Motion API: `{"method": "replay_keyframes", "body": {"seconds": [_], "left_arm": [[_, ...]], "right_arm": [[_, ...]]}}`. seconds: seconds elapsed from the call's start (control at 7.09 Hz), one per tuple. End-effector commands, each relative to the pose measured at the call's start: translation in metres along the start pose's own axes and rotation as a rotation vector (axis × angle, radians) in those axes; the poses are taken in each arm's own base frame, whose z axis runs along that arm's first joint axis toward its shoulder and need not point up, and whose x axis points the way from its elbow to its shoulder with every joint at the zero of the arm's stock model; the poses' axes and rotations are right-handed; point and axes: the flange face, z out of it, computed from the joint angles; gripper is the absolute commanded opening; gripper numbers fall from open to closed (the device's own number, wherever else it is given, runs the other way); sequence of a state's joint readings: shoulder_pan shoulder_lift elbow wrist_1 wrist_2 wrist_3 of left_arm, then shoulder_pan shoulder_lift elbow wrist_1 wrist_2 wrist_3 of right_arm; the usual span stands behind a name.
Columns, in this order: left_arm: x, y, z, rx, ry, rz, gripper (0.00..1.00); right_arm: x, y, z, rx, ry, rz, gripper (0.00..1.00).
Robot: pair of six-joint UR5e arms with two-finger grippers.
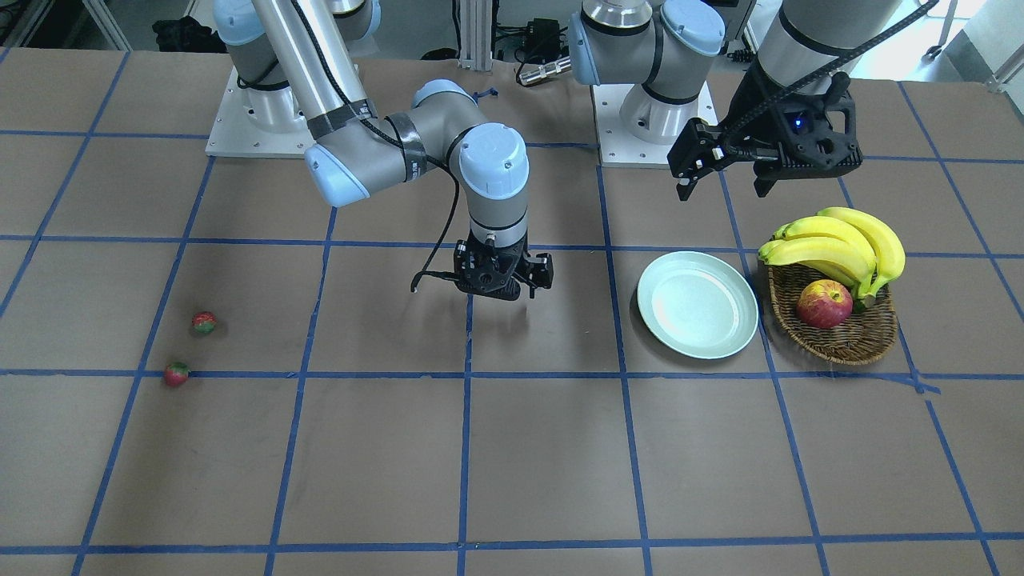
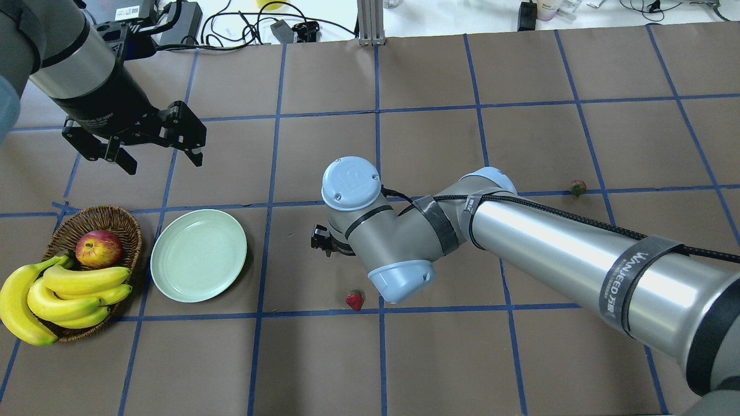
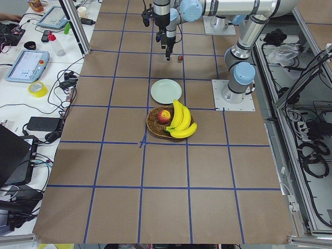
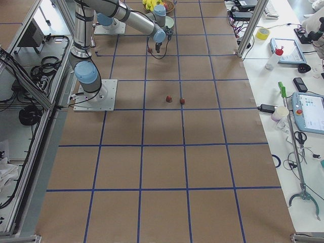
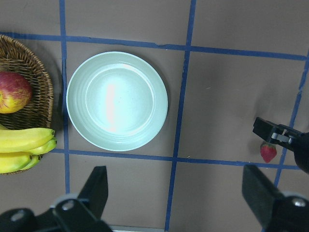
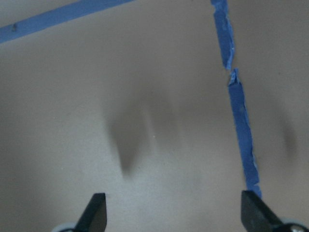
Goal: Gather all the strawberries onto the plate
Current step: 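Carry the strawberry toward the plate and release it mid-table, then reach the right gripper to the second strawberry and grasp it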
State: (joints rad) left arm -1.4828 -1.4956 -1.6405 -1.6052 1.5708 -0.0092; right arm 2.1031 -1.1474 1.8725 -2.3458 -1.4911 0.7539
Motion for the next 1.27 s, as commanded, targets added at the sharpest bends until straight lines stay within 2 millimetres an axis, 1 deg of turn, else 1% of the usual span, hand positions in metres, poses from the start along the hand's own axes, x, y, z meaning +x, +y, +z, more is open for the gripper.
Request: {"method": "replay_keyframes", "body": {"seconds": [0.0, 0.14, 0.28, 0.42, 0.56, 0.71, 0.85, 0.99, 1.13], "left_arm": [[0.0, 0.0, 0.0, 0.0, 0.0, 0.001, 1.0], [0.0, 0.0, 0.0, 0.0, -0.002, 0.002, 1.0], [-0.001, 0.0, 0.0, 0.0, -0.001, 0.001, 1.0], [-0.001, 0.0, -0.001, 0.003, -0.001, 0.002, 1.0], [-0.001, 0.0, 0.0, 0.001, -0.001, 0.004, 1.0], [-0.001, 0.0, -0.001, 0.003, -0.001, 0.002, 1.0], [-0.001, 0.0, -0.002, 0.004, -0.001, 0.004, 1.0], [0.0, 0.0, -0.002, 0.004, -0.002, 0.007, 1.0], [0.0, 0.001, -0.004, 0.007, -0.001, 0.008, 1.0]], "right_arm": [[0.015, -0.031, -0.039, -0.018, 0.045, -0.097, 1.0], [0.05, -0.062, -0.063, -0.001, 0.065, -0.106, 1.0], [0.101, -0.095, -0.086, -0.02, 0.116, -0.209, 1.0], [0.163, -0.126, -0.103, -0.039, 0.157, -0.211, 1.0], [0.216, -0.146, -0.109, -0.042, 0.184, -0.207, 1.0], [0.27, -0.161, -0.111, -0.049, 0.198, -0.164, 1.0], [0.331, -0.168, -0.105, -0.087, 0.241, -0.152, 1.0], [0.372, -0.163, -0.101, -0.12, 0.22, -0.136, 1.0], [0.388, -0.153, -0.084, -0.123, 0.213, -0.13, 0.97]]}}
